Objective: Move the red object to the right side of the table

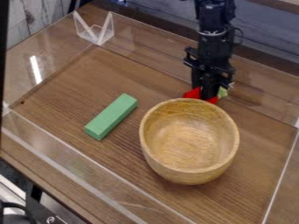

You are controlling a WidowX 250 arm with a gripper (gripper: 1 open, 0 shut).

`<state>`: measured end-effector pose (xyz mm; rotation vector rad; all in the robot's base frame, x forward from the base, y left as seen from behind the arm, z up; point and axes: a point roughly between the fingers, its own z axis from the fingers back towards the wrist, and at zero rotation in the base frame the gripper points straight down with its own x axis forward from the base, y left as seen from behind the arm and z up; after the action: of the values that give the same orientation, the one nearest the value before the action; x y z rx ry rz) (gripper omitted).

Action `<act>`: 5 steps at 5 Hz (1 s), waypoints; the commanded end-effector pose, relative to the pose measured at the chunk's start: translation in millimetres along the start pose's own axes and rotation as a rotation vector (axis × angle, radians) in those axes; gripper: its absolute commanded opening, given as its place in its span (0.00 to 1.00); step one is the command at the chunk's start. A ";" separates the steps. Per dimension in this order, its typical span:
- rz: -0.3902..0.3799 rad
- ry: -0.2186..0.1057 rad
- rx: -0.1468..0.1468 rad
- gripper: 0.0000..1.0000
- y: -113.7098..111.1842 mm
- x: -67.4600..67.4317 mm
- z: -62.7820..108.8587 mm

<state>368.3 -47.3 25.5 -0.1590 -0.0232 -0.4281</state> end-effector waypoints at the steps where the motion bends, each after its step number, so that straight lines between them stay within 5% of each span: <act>1: -0.011 -0.018 0.001 0.00 -18.0 8.0 -10.7; 3: -0.126 0.000 -0.004 0.00 -19.4 2.3 -3.4; 5: -0.116 -0.021 0.011 0.00 -52.8 -11.4 18.0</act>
<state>333.5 -83.8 34.7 -0.1532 -0.0095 -0.5402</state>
